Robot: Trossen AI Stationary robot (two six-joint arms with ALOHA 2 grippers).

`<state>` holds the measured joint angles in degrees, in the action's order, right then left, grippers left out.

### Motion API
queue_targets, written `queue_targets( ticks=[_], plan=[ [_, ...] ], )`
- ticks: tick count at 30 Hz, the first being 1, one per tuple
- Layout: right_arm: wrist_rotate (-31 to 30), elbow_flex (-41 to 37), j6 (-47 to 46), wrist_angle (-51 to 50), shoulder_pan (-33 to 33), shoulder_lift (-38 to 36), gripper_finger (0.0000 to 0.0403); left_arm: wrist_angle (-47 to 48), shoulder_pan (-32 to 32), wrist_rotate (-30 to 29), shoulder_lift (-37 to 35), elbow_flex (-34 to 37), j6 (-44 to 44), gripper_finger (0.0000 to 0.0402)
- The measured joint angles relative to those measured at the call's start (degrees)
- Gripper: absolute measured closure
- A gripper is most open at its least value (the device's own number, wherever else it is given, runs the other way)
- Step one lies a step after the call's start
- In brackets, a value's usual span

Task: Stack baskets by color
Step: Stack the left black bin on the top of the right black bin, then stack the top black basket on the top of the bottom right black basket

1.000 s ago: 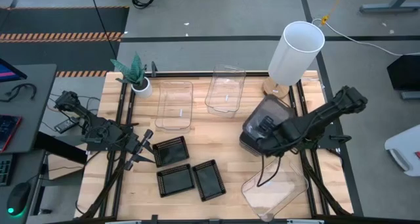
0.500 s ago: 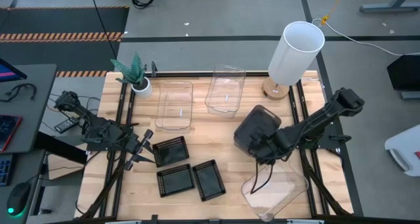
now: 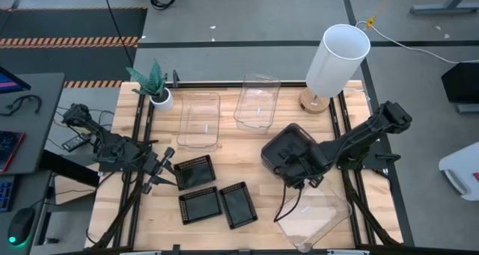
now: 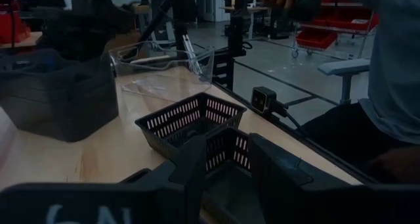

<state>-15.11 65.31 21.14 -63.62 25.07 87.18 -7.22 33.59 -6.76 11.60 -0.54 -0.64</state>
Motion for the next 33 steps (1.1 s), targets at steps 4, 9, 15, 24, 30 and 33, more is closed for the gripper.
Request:
queue_targets(
  ticks=[4,9,15,24,30,33],
  plan=[
    [1.1,4.4,-5.1,-2.8,-0.1,-0.1,0.0288,-0.1,0.0,0.0,0.0,0.0,0.0,0.0280],
    [1.4,5.9,-15.7,3.9,-0.4,-1.9,0.0288,-0.1,0.0,0.0,0.0,0.0,0.0,0.0280],
    [-5.7,5.9,-33.6,8.4,-1.1,-3.2,0.0288,-0.1,0.0,0.0,0.0,0.0,0.0,0.0280],
    [-7.8,-4.1,-24.1,31.9,-1.5,-6.9,0.0288,-0.1,0.0,0.0,0.0,0.0,0.0,0.0280],
    [-7.5,-9.7,-22.7,44.0,-2.1,-12.4,0.0291,-0.2,0.0,0.0,0.0,0.0,-3.1,0.0280],
    [-7.3,-14.4,-21.1,50.3,-2.2,-16.7,0.0300,-0.5,0.0,0.0,0.0,0.0,-6.7,0.0280]
  ],
)
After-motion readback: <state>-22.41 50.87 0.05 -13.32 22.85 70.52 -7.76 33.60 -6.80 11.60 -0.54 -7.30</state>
